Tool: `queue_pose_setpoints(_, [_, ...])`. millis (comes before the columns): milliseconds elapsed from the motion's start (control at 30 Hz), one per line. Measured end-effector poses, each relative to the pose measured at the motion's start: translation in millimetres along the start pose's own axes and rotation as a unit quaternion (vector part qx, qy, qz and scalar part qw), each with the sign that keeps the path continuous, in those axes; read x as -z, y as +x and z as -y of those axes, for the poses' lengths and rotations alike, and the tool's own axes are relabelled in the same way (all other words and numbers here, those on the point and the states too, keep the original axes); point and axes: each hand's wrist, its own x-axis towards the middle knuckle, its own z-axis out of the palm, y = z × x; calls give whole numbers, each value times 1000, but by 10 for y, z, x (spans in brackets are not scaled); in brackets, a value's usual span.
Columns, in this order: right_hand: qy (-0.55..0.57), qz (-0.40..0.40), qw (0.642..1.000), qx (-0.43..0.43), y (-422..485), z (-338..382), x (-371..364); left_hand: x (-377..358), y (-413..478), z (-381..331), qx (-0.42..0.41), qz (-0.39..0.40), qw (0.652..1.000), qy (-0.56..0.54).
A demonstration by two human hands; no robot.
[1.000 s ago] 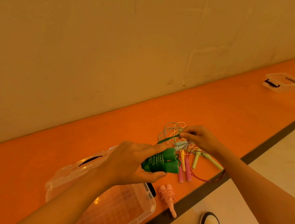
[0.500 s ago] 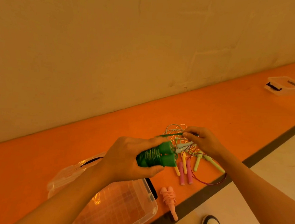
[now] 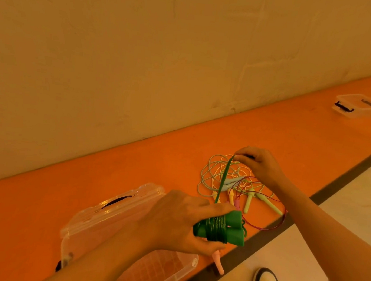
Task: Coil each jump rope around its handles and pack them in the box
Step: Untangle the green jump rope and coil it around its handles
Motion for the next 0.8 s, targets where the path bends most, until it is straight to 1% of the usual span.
queue_pose_setpoints(67, [-15, 25, 1000, -3, -39, -28, 29, 26, -19, 101, 17, -22, 1000, 6])
queue_pose_setpoints(100, [-22, 35, 999, -5, -63, -43, 40, 61, -25, 162, 35, -47, 998, -7])
queue_pose_setpoints(167, [-21, 52, 998, -12, -112, -73, 16, 162, -43, 268, 102, -106, 987, -67])
queue_pose_setpoints(233, [-14, 67, 997, -19, -146, -89, -31, 212, -72, 322, 162, -145, 965, -148])
queue_pose_setpoints(367, [-11, 81, 996, -27, -152, -93, -55, 213, -88, 326, 203, -172, 936, -232])
queue_pose_setpoints(433, [-18, 92, 995, -21, -150, -90, -66, 223, -88, 324, 216, -201, 920, -259])
queue_pose_setpoints(500, [-33, 106, 994, 1, -160, -59, -128, 257, -74, 337, 240, -252, 890, -295])
queue_pose_setpoints(600, [-84, 142, 984, 68, -214, 38, -334, 330, -48, 430, 308, -336, 828, -326])
queue_pose_setpoints(700, [-110, 188, 969, 115, -326, 207, -564, 359, -67, 577, 374, -360, 793, -319])
queue_pose_setpoints(800, [-96, 188, 962, 174, -442, 432, -715, 317, -135, 729, 420, -361, 771, -314])
